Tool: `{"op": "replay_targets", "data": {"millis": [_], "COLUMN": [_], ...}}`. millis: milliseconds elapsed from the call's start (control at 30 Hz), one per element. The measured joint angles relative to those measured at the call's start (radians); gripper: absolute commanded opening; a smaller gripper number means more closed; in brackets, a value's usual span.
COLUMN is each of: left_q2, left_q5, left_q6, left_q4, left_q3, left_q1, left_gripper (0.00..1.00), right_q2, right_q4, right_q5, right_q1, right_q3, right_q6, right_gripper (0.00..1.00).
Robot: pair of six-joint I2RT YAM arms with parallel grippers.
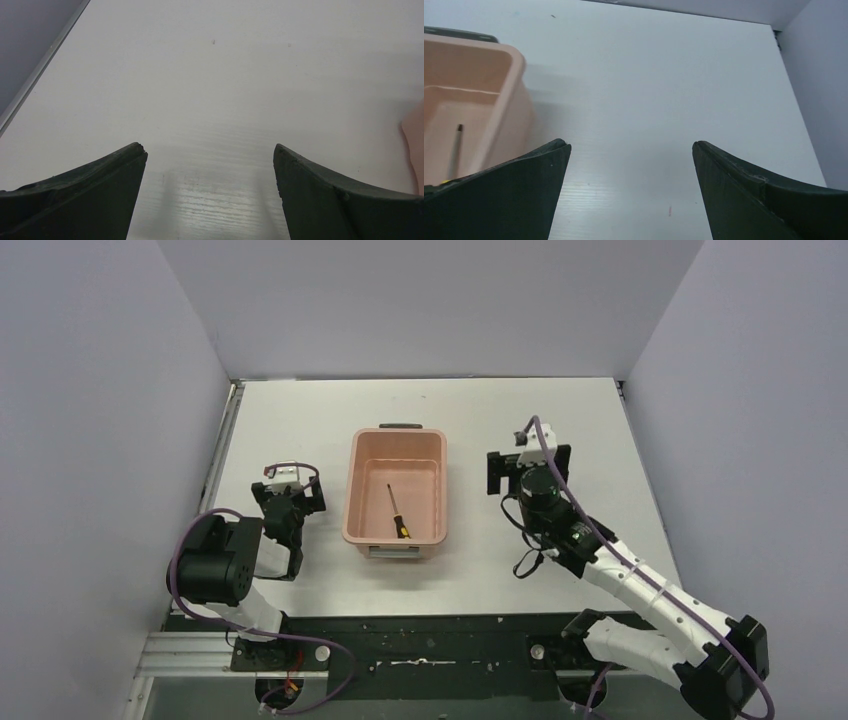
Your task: Put the screwdriver in the bin
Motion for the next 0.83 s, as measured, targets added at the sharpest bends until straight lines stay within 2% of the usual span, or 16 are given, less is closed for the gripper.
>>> {"op": "replay_targets", "data": {"millis": [200, 467, 833], "left_q2": [0.000, 0.000, 0.000], "left_q5": [0.000, 0.000, 0.000], "left_q6": [0.000, 0.000, 0.000], "left_q4": [0.000, 0.000, 0.000], "left_q3": [0.000, 0.000, 0.000], "left_q1": [0.000, 0.000, 0.000], "left_gripper": [0.97, 0.97, 0.97], "right_q2": [-0.137, -0.143, -0.145], "right_q4": [0.227, 0.468, 0.600], "right_q5": [0.100, 0.146, 0.146], "right_q1": [-0.097, -0.115, -0.115], "right_q3": [-0.349, -0.652, -0.681], "right_q6": [-0.061, -0.105, -0.128], "right_gripper": [1.00, 1.00, 1.00]}}
